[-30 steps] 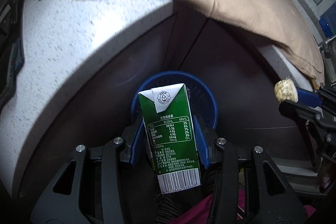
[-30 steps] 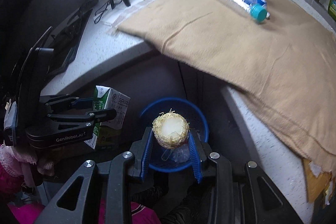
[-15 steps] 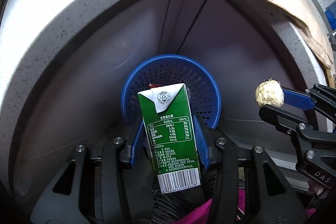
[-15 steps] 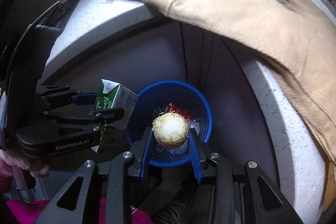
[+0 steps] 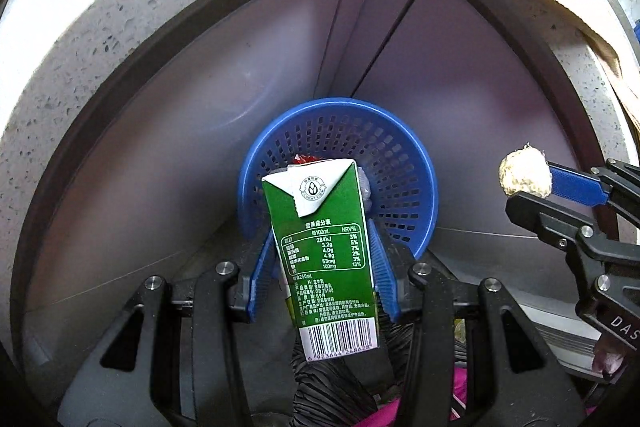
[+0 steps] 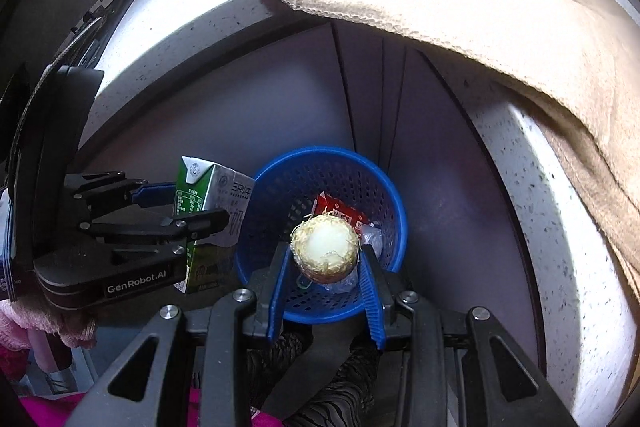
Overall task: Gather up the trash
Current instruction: 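Open both tools to drop the carton and peel into the basket, then raise both tools back over the cloth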
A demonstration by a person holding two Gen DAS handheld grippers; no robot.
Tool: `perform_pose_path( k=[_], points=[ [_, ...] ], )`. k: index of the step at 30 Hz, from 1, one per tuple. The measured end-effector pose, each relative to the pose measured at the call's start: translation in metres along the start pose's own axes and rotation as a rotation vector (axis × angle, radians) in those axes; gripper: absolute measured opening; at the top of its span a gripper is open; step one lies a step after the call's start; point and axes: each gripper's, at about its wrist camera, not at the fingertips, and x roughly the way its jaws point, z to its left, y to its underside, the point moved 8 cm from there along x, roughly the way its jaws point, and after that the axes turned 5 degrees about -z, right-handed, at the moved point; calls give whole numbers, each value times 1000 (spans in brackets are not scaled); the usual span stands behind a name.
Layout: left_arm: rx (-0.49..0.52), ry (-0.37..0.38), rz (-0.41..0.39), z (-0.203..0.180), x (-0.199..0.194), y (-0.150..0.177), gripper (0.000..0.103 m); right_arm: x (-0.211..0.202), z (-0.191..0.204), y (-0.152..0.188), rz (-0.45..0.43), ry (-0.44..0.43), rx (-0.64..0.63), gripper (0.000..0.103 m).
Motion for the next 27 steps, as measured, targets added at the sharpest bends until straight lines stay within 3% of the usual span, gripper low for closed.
perform_pose_path(
  k=[5, 7, 9, 19, 27],
  points=[
    [9, -12, -5, -3, -3, -3, 45, -3, 0, 3, -11, 0, 2, 36],
    [10, -20, -3, -3, -3, -2, 58, -6, 0, 2, -18, 13, -5, 52],
    [11, -24, -10, -3, -5, -2, 60, -10, 1, -1, -32, 12, -6, 59],
    [7, -38, -36, 2, -18, -3, 60, -31, -6, -6, -60, -9, 7, 59],
    [43, -52, -131, -7, -54, -30, 60, -67, -3, -18, -115, -50, -15, 60]
  ],
)
